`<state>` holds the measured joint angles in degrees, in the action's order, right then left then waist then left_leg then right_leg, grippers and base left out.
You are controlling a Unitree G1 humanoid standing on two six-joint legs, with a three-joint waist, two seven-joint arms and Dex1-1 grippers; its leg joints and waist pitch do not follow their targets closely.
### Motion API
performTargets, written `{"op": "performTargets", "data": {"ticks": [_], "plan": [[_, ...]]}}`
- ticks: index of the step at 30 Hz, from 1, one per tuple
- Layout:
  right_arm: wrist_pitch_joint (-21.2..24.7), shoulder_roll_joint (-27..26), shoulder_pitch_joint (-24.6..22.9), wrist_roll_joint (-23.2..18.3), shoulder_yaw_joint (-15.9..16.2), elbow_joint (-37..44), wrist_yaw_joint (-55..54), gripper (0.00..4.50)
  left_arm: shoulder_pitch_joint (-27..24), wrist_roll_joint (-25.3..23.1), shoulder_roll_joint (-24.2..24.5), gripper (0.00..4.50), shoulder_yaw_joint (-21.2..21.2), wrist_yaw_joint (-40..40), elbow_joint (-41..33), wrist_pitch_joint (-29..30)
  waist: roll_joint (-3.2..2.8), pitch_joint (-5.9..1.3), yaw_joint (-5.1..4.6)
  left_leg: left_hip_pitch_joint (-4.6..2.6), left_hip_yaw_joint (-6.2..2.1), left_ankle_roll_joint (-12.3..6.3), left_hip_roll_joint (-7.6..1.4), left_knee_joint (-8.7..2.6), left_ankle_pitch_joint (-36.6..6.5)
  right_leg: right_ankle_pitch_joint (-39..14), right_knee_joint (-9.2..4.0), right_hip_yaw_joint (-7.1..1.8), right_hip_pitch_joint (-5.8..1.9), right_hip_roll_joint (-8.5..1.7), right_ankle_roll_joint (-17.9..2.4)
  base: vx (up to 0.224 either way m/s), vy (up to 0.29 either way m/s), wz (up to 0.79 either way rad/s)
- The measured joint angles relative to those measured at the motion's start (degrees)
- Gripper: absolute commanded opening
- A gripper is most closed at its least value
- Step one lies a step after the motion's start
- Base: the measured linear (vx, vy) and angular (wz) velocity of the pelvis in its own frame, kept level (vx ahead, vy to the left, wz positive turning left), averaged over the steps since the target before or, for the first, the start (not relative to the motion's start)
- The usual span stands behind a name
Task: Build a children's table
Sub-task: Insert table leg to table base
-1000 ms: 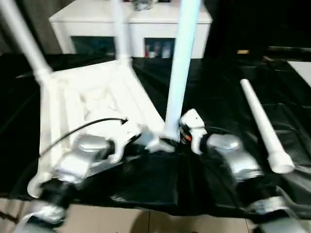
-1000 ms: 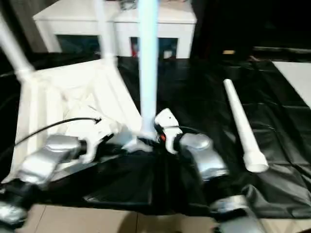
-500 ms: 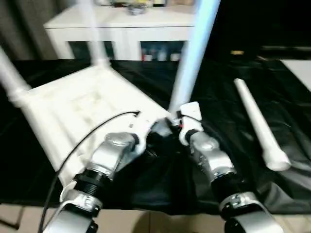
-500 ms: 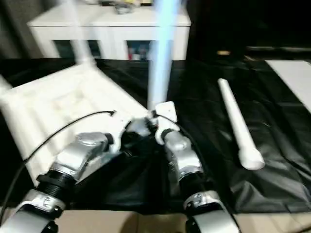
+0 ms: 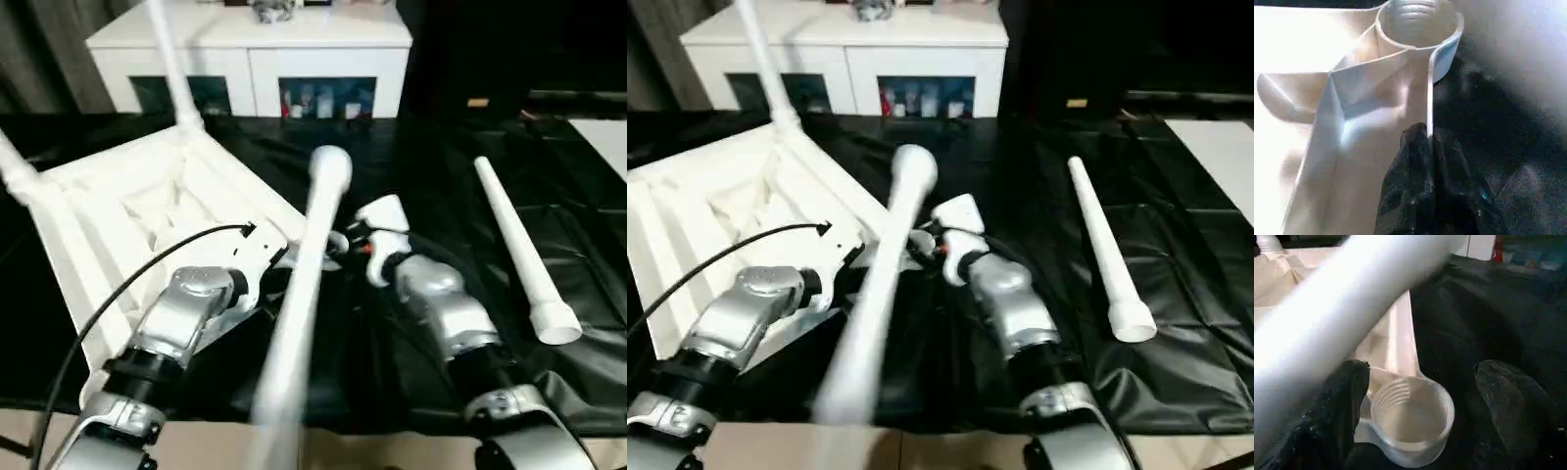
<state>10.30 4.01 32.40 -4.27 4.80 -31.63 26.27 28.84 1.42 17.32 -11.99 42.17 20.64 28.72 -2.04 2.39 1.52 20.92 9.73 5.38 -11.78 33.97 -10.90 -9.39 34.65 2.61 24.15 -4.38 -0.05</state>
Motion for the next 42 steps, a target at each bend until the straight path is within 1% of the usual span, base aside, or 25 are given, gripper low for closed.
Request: {"op": "performTargets", "data": {"ticks": [2, 4, 6, 7, 8, 10, 15, 18, 21, 24, 27, 28, 30, 31, 32, 33, 35, 36, 38, 40, 42], "plan": [[2.3, 0.0, -0.5, 0.4, -0.5, -0.3, -3.9, 3.84, 0.0, 0.0, -0.3, 0.00, -0.1, -0.3, 0.0, 0.0, 0.02, 0.00, 0.32, -0.01, 0.00, 0.00, 0.00, -0.01, 0.0, 0.0, 0.00, -0.01, -0.01, 0.00, 0.0, 0.000, 0.000, 0.00], [5.6, -0.1, -1.2, 0.2, -3.3, -1.3, -8.9, 3.84, 0.0, -0.2, -0.5, 0.00, -0.1, -0.7, 0.1, -0.3, 0.01, 0.00, 0.36, -0.01, 0.03, 0.01, 0.03, -0.01, 0.0, 0.0, -0.02, -0.07, -0.01, 0.00, 0.0, 0.000, 0.000, 0.00], [7.5, -0.4, -1.5, -1.0, -6.7, -1.5, -12.0, 3.84, 0.0, -0.4, -0.8, 0.00, -0.1, -1.5, 0.4, -0.6, -0.06, -0.02, 0.25, -0.10, 0.06, 0.00, 0.03, -0.01, 0.0, 0.0, -0.02, -0.11, -0.06, -0.01, 0.0, 0.000, 0.000, 0.00], [8.2, -0.4, -1.5, -1.3, -7.9, -1.6, -13.3, 3.84, 0.0, -0.5, -0.9, 0.00, -0.1, -2.0, 0.5, -0.8, -0.09, -0.01, 0.20, -0.12, 0.06, 0.01, 0.03, -0.01, 0.0, 0.0, -0.01, -0.11, -0.06, 0.00, 0.0, 0.000, 0.000, 0.00], [8.5, -0.6, -1.6, -2.2, -9.6, -1.8, -14.9, 3.84, 0.0, -0.5, -1.0, 0.00, -0.1, -2.5, 0.5, -1.0, -0.18, 0.03, 0.20, -0.13, 0.05, 0.02, 0.02, -0.01, 0.0, 0.0, -0.02, -0.09, -0.06, 0.00, 0.0, 0.000, 0.000, 0.00], [9.2, -0.4, -1.9, -3.1, -12.3, -2.3, -17.6, 3.84, -0.1, -0.5, -1.1, 0.00, -0.1, -3.1, 0.6, -1.6, -0.54, 0.20, 0.09, -0.13, 0.05, 0.03, 0.03, -0.01, 0.0, 0.0, -0.03, -0.12, -0.05, 0.00, 0.0, 0.000, 0.000, 0.00], [9.2, 1.2, -2.6, -3.4, -13.3, -2.1, -18.6, 3.84, -0.2, -0.7, -0.7, 0.00, -0.1, -3.0, 1.6, -4.6, -1.29, 0.41, 0.08, -0.06, 0.06, 0.03, 0.02, -0.06, 0.0, 0.0, -0.01, -0.04, 0.01, 0.01, 0.0, 0.000, 0.000, 0.00], [9.3, 1.5, -2.6, -3.3, -13.5, -0.7, -19.8, 3.84, -0.3, -1.3, -0.2, 0.00, -0.2, -2.9, 2.3, -6.6, -1.45, 0.49, 0.13, -0.03, 0.03, 0.04, 0.01, -0.08, 0.0, 0.0, 0.00, -0.02, 0.06, 0.04, 0.0, 0.000, 0.000, 0.00], [9.7, 2.5, -2.3, -3.3, -13.9, 1.1, -20.1, 3.84, -0.3, -1.5, 0.2, 0.00, -0.2, -2.9, 2.7, -7.6, -1.48, 0.51, 0.19, -0.02, 0.04, 0.05, 0.02, -0.07, 0.0, 0.0, 0.00, -0.04, 0.06, 0.03, 0.0, 0.000, 0.000, 0.00], [10.4, 5.1, -2.1, -2.8, -13.8, 4.8, -19.4, 3.84, -0.3, -1.7, 0.4, 0.00, -0.2, -3.0, 2.9, -8.2, -1.51, 0.52, 0.24, 0.00, 0.05, 0.05, 0.02, -0.07, 0.0, 0.0, -0.02, -0.05, 0.06, 0.02, 0.0, 0.000, 0.000, 0.00], [10.4, 7.6, -0.7, -2.3, -14.0, 6.5, -19.1, 3.84, -0.4, -1.7, 0.6, 0.00, -0.2, -3.0, 3.0, -8.7, -1.57, 0.53, 0.18, -0.01, 0.06, 0.04, 0.02, -0.07, 0.0, 0.0, 0.01, -0.04, 0.09, 0.04, 0.0, 0.000, 0.000, 0.00], [10.4, 8.0, -0.4, -2.3, -14.2, 6.9, -19.1, 4.14, -0.4, -1.7, 0.7, 0.00, -0.2, -3.0, 3.1, -8.8, -1.57, 0.53, 0.17, -0.02, 0.06, 0.05, 0.01, -0.07, 0.0, 0.0, 0.02, -0.04, 0.09, 0.06, 0.0, 0.000, 0.000, 0.00], [10.7, 8.2, -0.1, -2.3, -14.3, 7.3, -18.2, 4.21, -0.5, -1.7, 0.8, 0.00, -0.2, -2.8, 3.2, -9.2, -1.59, 0.52, 0.15, -0.03, 0.05, 0.05, 0.01, -0.07, 0.0, 0.0, 0.04, -0.04, 0.10, 0.07, 0.0, 0.000, 0.000, 0.00], [12.2, 8.6, -0.1, -2.7, -13.9, 8.2, -16.7, 4.33, -0.5, -1.7, 1.2, 0.00, -0.3, -2.3, 3.3, -9.7, -1.61, 0.53, 0.09, 0.00, 0.05, 0.04, 0.01, -0.07, 0.0, 0.0, 0.06, -0.05, 0.15, 0.08, 0.0, 0.000, 0.000, 0.00], [14.3, 8.9, -0.1, -3.3, -13.3, 9.5, -15.0, 4.33, -0.7, -1.7, 1.7, 0.00, -0.4, -1.5, 3.3, -10.2, -1.62, 0.54, 0.10, 0.02, 0.05, 0.04, 0.01, -0.07, 0.0, 0.0, 0.07, -0.05, 0.18, 0.08, 0.0, 0.000, 0.000, 0.00], [16.8, 9.7, -0.1, -4.3, -12.6, 11.1, -13.2, 4.43, -1.0, -1.6, 2.4, 0.00, -0.4, -0.6, 3.3, -11.0, -1.62, 0.53, 0.19, 0.02, 0.04, 0.04, 0.01, -0.07, 0.0, 0.0, 0.07, -0.04, 0.18, 0.08, 0.0, 0.000, 0.000, 0.00], [24.3, 11.1, -0.2, -6.8, -10.7, 15.6, -9.3, 4.43, -1.6, -1.7, 4.5, 0.00, -1.4, 1.9, 3.0, -13.1, -1.62, 0.53, 0.38, 0.04, 0.02, 0.04, -0.01, -0.08, 0.0, 0.0, 0.07, -0.03, 0.18, 0.08, 0.0, 0.000, 0.000, 0.00], [29.4, 11.9, -0.2, -8.8, -9.2, 18.8, -7.0, 4.43, -1.8, -1.7, 5.8, 0.00, -1.9, 3.8, 3.0, -14.5, -1.61, 0.53, 0.49, 0.04, 0.01, 0.04, -0.02, -0.08, 0.0, 0.0, 0.06, -0.03, 0.18, 0.08, 0.0, 0.000, 0.000, 0.00], [36.2, 12.3, -0.3, -11.7, -7.6, 23.1, -5.0, 4.43, -1.9, -2.0, 7.1, 0.00, -2.9, 5.1, 3.0, -16.7, -1.51, 0.56, 0.75, 0.03, 0.00, 0.04, -0.01, -0.07, 0.0, 0.0, 0.05, -0.04, 0.18, 0.07, 0.0, 0.000, 0.000, 0.00], [40.2, 12.2, -0.5, -13.4, -5.8, 25.6, -3.9, 4.43, -1.9, -3.4, 7.5, 0.00, -3.8, 5.1, 3.4, -19.3, -1.37, 0.56, 1.23, -0.03, 0.00, 0.05, -0.01, 0.00, 0.0, 0.0, 0.05, -0.04, 0.17, 0.05, 0.0, 0.000, 0.000, 0.00], [42.2, 11.8, -0.5, -13.7, -5.3, 26.5, -3.6, 4.43, -1.6, -3.9, 7.5, 0.00, -4.1, 5.0, 4.5, -21.3, -1.36, 0.56, 1.69, -0.06, 0.05, 0.13, -0.01, 0.04, 0.1, 0.0, 0.06, -0.12, 0.17, 0.03, 0.0, 0.000, 0.000, 0.00]]}}
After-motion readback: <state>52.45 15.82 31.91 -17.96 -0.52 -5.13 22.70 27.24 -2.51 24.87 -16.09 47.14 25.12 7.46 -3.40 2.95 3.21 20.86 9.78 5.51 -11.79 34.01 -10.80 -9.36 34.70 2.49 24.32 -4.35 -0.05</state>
